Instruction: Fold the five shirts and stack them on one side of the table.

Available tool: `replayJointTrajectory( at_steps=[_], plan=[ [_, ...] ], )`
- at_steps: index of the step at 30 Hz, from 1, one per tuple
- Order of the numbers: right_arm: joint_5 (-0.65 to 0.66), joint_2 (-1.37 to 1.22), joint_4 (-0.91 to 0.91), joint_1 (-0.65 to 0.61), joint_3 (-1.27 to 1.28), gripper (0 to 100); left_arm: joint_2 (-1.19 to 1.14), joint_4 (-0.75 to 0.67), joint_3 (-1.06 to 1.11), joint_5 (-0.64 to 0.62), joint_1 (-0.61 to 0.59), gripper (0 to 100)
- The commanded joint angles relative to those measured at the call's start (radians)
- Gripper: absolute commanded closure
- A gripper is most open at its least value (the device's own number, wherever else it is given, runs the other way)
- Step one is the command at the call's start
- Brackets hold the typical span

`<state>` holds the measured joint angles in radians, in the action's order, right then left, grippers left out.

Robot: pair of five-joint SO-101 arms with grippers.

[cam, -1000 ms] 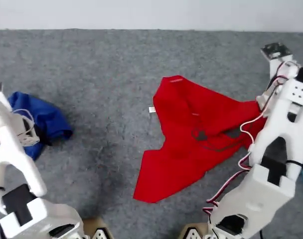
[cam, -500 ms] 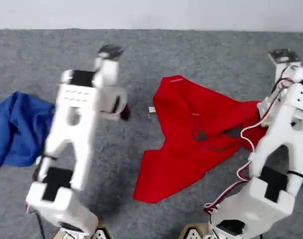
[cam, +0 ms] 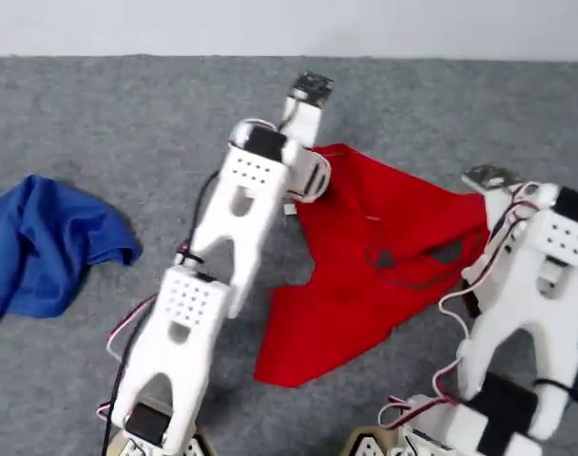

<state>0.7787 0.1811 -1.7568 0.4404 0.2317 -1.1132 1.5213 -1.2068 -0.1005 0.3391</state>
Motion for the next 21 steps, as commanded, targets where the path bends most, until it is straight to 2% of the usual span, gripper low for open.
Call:
replayJointTrajectory(
  at_steps=[1, 6, 11, 18, 21],
  plan=[
    [0.021, 0.079, -0.033, 0.01, 0.015, 63.7, -0.239, 0.017, -0.334, 0.009, 0.009, 75],
    [0.021, 0.11, -0.033, 0.01, 0.021, 63.7, -0.385, 0.014, -0.443, 0.032, 0.008, 86],
    [0.02, 0.107, -0.031, 0.01, 0.021, 63.7, -0.394, 0.018, -0.47, 0.095, 0.008, 99],
    [0.017, 0.105, -0.03, 0.008, 0.021, 63.7, -0.322, 0.132, -0.472, 0.094, -0.025, 99],
    [0.02, 0.105, -0.03, 0.005, 0.021, 63.7, -0.261, 0.227, -0.47, 0.094, -0.098, 99]
  ],
)
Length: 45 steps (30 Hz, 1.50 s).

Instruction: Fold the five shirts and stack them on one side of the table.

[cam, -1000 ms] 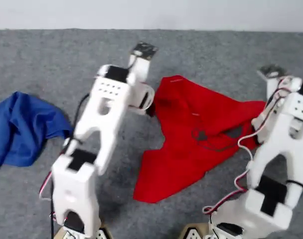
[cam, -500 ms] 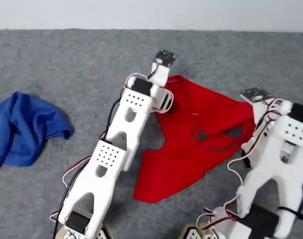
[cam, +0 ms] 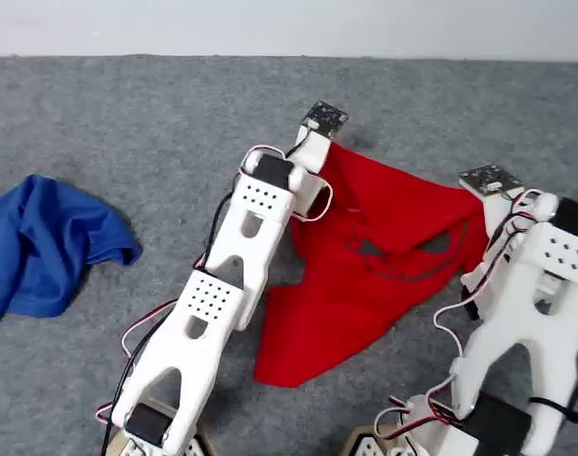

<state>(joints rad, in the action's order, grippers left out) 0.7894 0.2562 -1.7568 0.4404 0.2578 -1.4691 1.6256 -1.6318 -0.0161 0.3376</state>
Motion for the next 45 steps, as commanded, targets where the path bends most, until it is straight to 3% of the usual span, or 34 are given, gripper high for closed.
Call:
replayJointTrajectory(
  at_steps=[1, 8, 14, 17, 24, 29, 35, 38, 41, 45],
  plan=[
    [0.009, 0.03, -0.03, 0.005, -0.005, 63.7, 0.114, 0.135, -0.042, 0.008, -0.137, 99],
    [0.012, 0.03, -0.03, -0.071, 0.066, 63.7, 0.163, 0.132, -0.039, 0.008, -0.466, 99],
    [0.005, 0.036, -0.03, -0.206, 0.169, 63.7, 0.163, 0.132, -0.039, 0.008, -0.626, 98],
    [0.005, 0.041, -0.033, -0.246, 0.169, 63.7, 0.167, 0.132, -0.039, 0.006, -0.667, 96],
    [0.005, 0.041, -0.035, -0.271, 0.169, 63.7, 0.172, 0.132, -0.042, -0.103, -0.776, 74],
    [0.005, 0.031, 0.001, -0.317, 0.167, 63.7, 0.175, 0.132, -0.045, -0.048, -0.812, 74],
    [-0.149, 0.03, 0.277, -0.343, 0.167, 63.8, 0.293, 0.133, -0.039, -0.044, -0.895, 81],
    [-0.15, 0.021, 0.36, -0.43, 0.169, 63.8, 0.385, 0.135, -0.027, -0.041, -0.91, 82],
    [-0.167, -0.044, 0.415, -0.532, 0.147, 63.8, 0.514, 0.138, 0.091, -0.04, -0.914, 82],
    [-0.252, -0.222, 0.463, -0.581, 0.026, 63.8, 0.776, 0.137, 0.417, -0.04, -0.908, 82]
  ],
)
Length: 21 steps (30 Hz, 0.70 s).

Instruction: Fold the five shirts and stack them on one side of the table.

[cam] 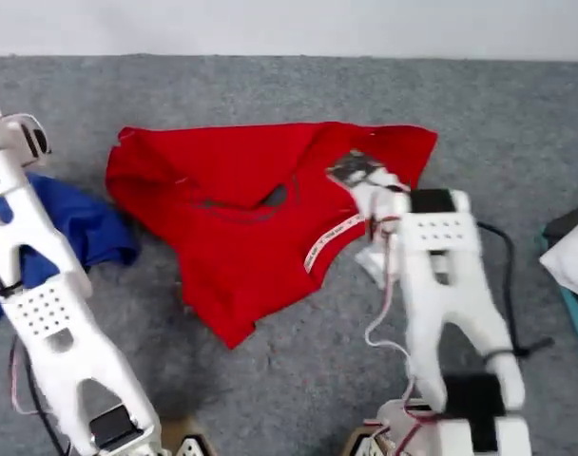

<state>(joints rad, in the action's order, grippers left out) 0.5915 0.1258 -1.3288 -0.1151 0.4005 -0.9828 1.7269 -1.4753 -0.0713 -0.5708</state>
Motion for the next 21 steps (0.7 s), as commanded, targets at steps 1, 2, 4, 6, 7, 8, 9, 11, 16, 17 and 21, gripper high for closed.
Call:
replayJointTrajectory(
  at_steps=[1, 2, 4, 6, 7, 8, 9, 11, 16, 17, 21],
  plan=[
    [-0.069, -0.147, 0.033, -0.027, -0.167, 63.8, 0.364, 0.034, 0.355, 0.015, 0.005, 82],
    [-0.078, -0.205, 0.027, -0.025, -0.224, 63.8, 0.44, 0.034, 0.453, 0.018, 0.012, 82],
    [-0.086, -0.317, 0.013, -0.012, -0.338, 63.8, 0.577, 0.032, 0.641, 0.046, 0.031, 82],
    [-0.087, -0.424, -0.022, -0.005, -0.462, 63.8, 0.698, 0.031, 0.812, 0.083, 0.043, 82],
    [-0.087, -0.478, -0.047, -0.007, -0.523, 63.8, 0.755, 0.031, 0.892, 0.087, 0.049, 82],
    [-0.087, -0.527, -0.065, -0.008, -0.586, 63.8, 0.806, 0.031, 0.967, 0.087, 0.055, 82],
    [-0.089, -0.578, -0.084, -0.01, -0.644, 63.8, 0.856, 0.031, 1.043, 0.087, 0.061, 82],
    [-0.089, -0.667, -0.108, -0.016, -0.756, 63.8, 0.947, 0.031, 1.173, 0.087, 0.074, 82],
    [-0.089, -0.849, -0.189, -0.019, -0.999, 73.0, 1.135, 0.031, 1.391, 0.087, 0.095, 82],
    [-0.089, -0.878, -0.202, -0.018, -1.042, 78.6, 1.169, 0.031, 1.417, 0.087, 0.095, 82],
    [-0.081, -0.97, -0.228, -0.012, -1.188, 99.5, 1.29, 0.031, 1.489, 0.087, 0.095, 82]
  ],
)
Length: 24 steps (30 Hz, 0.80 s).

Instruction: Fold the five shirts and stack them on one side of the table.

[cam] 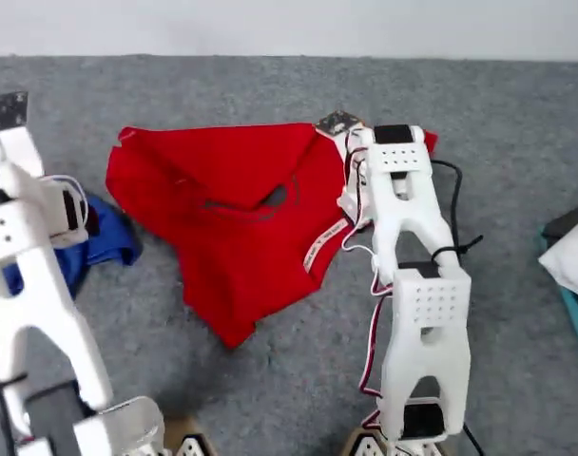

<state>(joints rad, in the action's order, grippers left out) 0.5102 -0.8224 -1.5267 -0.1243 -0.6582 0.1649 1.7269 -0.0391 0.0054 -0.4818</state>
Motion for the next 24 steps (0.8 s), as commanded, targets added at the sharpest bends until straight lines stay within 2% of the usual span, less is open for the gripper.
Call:
replayJointTrajectory(
  at_steps=[1, 6, 10, 12, 16, 19, 24],
  plan=[
    [0.0, -0.036, -0.051, -0.001, -0.155, 97.0, 0.17, 0.031, 0.071, 0.011, 0.006, 82],
    [0.002, -0.064, -0.122, 0.03, -0.253, 98.7, 0.299, 0.031, 0.203, 0.011, 0.006, 82],
    [0.002, -0.053, -0.133, 0.101, -0.259, 98.9, 0.382, 0.031, 0.317, 0.015, 0.006, 82],
    [0.018, -0.053, -0.134, 0.162, -0.259, 98.9, 0.417, 0.031, 0.354, 0.017, 0.006, 82],
    [0.147, -0.054, -0.122, 0.329, -0.261, 98.9, 0.482, 0.031, 0.401, 0.017, 0.006, 82],
    [0.232, -0.054, -0.039, 0.466, -0.261, 98.9, 0.517, 0.031, 0.435, 0.017, 0.006, 82],
    [0.247, -0.053, 0.12, 0.628, -0.261, 98.9, 0.546, 0.021, 0.493, 0.017, 0.006, 82]
  ],
)
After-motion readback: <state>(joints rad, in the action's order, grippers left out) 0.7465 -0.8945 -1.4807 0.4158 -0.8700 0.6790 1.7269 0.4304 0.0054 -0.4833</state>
